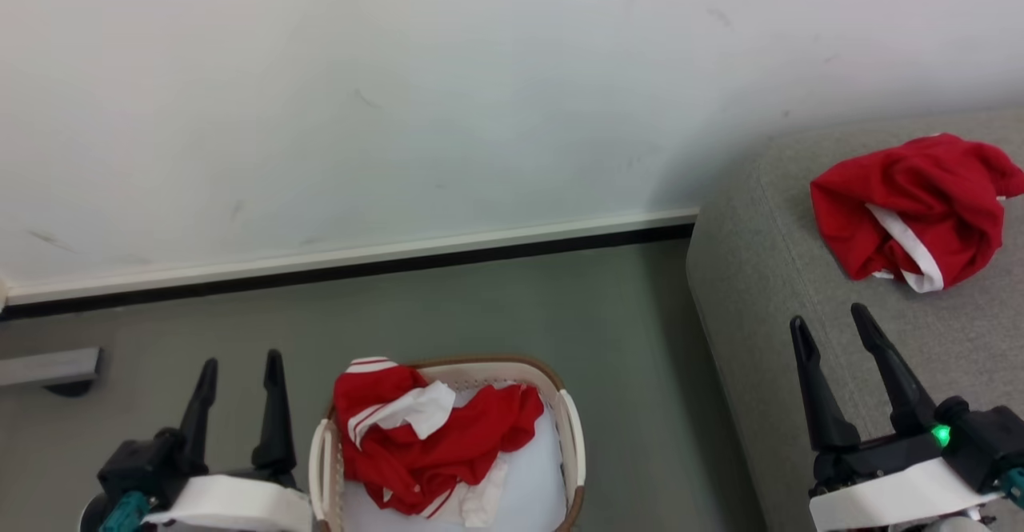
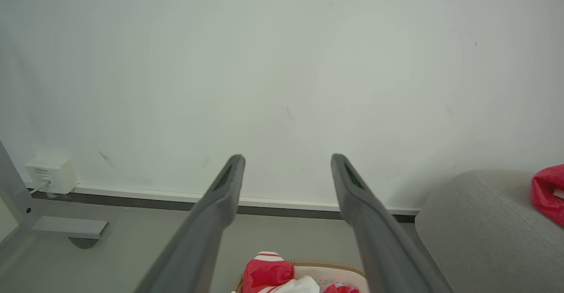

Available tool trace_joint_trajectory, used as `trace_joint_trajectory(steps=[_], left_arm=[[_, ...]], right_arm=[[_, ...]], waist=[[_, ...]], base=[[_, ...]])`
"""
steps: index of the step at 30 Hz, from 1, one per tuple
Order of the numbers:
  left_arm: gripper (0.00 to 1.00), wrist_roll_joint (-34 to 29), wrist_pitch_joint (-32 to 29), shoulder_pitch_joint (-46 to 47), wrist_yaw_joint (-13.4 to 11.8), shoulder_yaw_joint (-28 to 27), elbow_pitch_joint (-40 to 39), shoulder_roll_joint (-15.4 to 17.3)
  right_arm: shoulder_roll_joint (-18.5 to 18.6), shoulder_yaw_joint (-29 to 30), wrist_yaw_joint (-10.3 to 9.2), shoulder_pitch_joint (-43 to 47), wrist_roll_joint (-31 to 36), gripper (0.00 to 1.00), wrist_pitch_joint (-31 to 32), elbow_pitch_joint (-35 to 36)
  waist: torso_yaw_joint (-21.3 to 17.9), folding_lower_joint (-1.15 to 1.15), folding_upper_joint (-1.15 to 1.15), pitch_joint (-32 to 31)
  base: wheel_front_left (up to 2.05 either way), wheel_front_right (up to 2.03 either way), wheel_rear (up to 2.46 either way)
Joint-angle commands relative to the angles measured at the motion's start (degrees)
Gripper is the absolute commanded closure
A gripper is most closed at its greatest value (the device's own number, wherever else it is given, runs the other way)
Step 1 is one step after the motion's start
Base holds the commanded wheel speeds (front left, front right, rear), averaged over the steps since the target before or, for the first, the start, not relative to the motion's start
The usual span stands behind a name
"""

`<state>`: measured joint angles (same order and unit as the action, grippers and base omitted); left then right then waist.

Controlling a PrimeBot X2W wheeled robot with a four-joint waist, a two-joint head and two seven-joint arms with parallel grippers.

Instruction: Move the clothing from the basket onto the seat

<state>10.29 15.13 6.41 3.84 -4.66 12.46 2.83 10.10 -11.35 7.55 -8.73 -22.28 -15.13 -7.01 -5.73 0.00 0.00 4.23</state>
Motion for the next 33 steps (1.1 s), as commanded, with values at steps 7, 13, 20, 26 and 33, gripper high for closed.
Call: trace_joint_trajectory(steps=[7, 13, 20, 26, 33], left_arm=[[0.00, -1.0, 0.0, 4.9, 0.9, 1.1, 0.8, 0.2], [0.00, -1.8, 0.0, 9.1, 1.7, 2.3, 3.1, 0.2], [0.00, -2.1, 0.0, 15.0, 2.7, 4.6, 10.1, 1.5], [0.00, -2.0, 0.0, 20.6, 3.3, 6.7, 18.7, 3.7], [0.00, -1.8, -0.8, 26.3, 3.6, 9.7, 29.7, 6.5]], right_arm=[[0.3, -0.1, -0.13, -4.0, -0.6, 0.00, 0.0, 1.5], [0.0, 0.6, -0.13, -7.4, -0.8, 0.00, 0.0, 3.1], [-1.2, 1.5, -0.13, -10.9, -1.5, 0.00, 0.0, 5.6], [-2.2, 2.4, -0.13, -13.1, -1.0, 0.00, 0.0, 7.3], [-3.3, 3.5, -0.13, -14.8, -1.6, 0.00, 0.0, 8.9]], waist=[[-1.7, 0.00, 0.00, 5.6], [-3.3, 0.00, 0.00, 10.7], [-5.5, 0.00, 0.00, 17.0], [-8.0, 0.00, 0.00, 21.6], [-10.7, 0.00, 0.00, 26.1]], base=[[0.00, 0.00, 0.00], [0.00, 0.00, 0.00], [0.00, 0.00, 0.00], [0.00, 0.00, 0.00], [0.00, 0.00, 0.00]])
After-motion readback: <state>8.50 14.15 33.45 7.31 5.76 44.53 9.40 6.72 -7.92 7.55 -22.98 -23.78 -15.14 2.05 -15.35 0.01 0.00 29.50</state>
